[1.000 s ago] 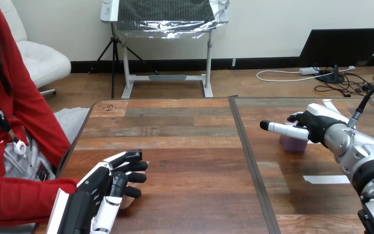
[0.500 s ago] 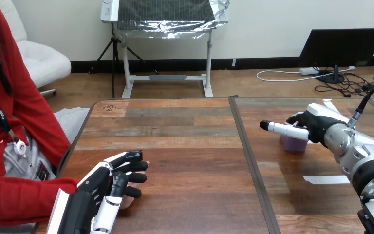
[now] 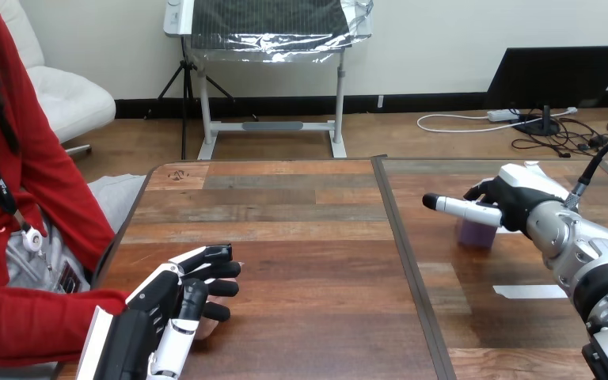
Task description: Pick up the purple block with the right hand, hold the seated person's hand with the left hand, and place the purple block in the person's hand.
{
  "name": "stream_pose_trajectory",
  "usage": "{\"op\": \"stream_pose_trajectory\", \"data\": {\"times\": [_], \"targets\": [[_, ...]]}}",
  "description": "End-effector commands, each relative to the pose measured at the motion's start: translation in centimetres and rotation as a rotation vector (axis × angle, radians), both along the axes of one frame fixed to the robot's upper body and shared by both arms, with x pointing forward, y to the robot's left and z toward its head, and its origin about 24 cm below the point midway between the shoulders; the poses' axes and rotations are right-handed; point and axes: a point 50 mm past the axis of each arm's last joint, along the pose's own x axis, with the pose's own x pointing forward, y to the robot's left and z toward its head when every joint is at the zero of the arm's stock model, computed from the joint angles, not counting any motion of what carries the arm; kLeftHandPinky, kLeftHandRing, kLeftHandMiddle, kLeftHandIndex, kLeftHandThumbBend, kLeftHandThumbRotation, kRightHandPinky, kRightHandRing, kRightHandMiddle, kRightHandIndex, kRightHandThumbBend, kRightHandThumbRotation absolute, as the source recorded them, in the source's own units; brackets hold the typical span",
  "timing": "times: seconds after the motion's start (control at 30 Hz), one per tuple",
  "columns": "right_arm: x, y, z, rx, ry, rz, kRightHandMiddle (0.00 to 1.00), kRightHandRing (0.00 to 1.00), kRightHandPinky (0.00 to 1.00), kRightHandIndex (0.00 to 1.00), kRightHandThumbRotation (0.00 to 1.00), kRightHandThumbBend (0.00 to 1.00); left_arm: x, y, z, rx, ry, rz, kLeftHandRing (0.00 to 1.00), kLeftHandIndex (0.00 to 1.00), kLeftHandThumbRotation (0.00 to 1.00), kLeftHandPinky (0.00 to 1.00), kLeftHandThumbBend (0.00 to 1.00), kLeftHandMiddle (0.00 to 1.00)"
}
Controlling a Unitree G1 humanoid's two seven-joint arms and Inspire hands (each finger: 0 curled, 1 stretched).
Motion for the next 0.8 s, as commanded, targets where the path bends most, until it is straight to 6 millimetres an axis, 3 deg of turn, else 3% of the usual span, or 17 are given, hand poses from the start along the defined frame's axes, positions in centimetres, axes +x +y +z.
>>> {"op": "stream_pose_trajectory", "data": {"times": [0.0, 0.17, 0.5, 0.77], "targets": [[0.3, 0.8, 0.2, -0.014, -0.028, 0.041, 0.63, 0.59, 0.43, 0.67, 1.0, 0.77, 1.3, -0.4, 1.5, -0.005, -0.11, -0.021, 0.68, 0.73, 0.91, 0.58, 0.38, 0.71], [0.3, 0.7, 0.4, -0.029, -0.053, 0.049, 0.54, 0.5, 0.36, 0.56, 1.0, 0.76, 1.3, -0.4, 1.5, 0.001, -0.114, -0.02, 0.68, 0.73, 0.91, 0.58, 0.38, 0.71], [0.6, 0.7, 0.9, -0.005, -0.085, 0.04, 0.64, 0.58, 0.5, 0.65, 1.0, 0.75, 1.4, -0.4, 1.5, -0.006, -0.112, -0.019, 0.68, 0.72, 0.92, 0.58, 0.38, 0.71], [0.9, 0.8, 1.5, 0.003, -0.119, 0.047, 0.64, 0.58, 0.51, 0.65, 1.0, 0.76, 1.4, -0.4, 1.4, 0.001, -0.114, -0.021, 0.68, 0.72, 0.92, 0.57, 0.36, 0.71]]}}
